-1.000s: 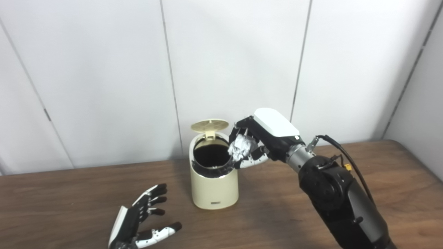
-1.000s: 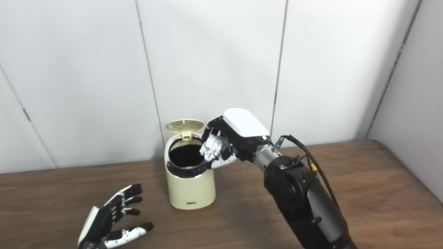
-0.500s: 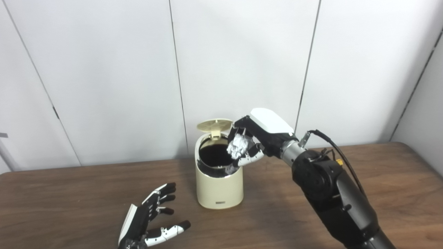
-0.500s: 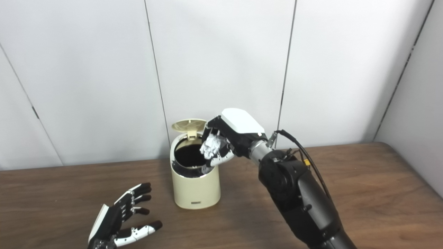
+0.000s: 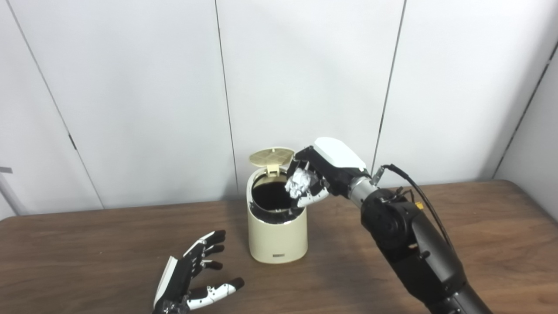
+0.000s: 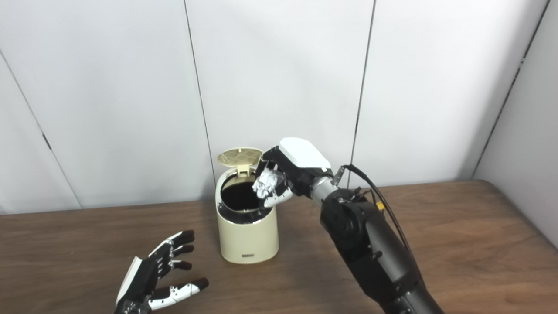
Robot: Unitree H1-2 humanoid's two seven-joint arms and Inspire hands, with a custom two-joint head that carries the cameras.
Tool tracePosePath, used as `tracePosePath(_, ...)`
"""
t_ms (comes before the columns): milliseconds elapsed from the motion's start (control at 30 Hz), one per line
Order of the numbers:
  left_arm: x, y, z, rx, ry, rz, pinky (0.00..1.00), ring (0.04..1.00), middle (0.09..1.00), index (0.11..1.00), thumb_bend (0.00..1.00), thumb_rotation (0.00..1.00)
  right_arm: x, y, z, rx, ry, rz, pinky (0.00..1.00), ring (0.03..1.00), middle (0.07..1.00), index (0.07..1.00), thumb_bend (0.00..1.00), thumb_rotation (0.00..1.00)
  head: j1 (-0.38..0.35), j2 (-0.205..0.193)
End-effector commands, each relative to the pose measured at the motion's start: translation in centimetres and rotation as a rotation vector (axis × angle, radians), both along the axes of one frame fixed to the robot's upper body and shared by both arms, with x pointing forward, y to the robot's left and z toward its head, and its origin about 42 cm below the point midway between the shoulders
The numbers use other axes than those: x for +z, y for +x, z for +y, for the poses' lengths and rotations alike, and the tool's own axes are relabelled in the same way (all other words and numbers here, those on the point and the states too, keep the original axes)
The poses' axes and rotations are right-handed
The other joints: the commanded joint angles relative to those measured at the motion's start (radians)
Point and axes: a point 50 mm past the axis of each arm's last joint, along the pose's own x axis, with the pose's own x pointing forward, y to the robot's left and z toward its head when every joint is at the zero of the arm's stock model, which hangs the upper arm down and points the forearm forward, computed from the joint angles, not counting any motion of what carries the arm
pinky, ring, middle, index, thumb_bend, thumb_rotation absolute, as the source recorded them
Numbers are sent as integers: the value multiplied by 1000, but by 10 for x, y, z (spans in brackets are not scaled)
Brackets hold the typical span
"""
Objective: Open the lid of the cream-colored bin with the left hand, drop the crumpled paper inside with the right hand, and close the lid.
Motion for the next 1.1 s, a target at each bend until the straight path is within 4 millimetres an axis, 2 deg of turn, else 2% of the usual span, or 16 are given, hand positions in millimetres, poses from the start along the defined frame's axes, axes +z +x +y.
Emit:
tracePosePath(0,16,8,-3,-7,-11,-71,645,810,854,878,784,125,23,4,13,19,2,-81,345,420,504,487,502,0,-1,1)
tracePosePath(333,14,9,-4,-1,-9,-72,640,805,850,874,788,127,25,-1,27,44,1,-115,326,410,505,497,499,0,0,0)
tracePosePath(833,15,11,-4,-7,-6,-77,633,801,853,879,775,112,37,-8,36,70,-1,-135,333,405,505,502,499,0,6,-2)
tracePosePath(1067,15,12,-5,-9,-11,-76,640,799,854,878,781,115,36,-8,40,80,-17,-130,330,412,511,497,499,0,9,-3)
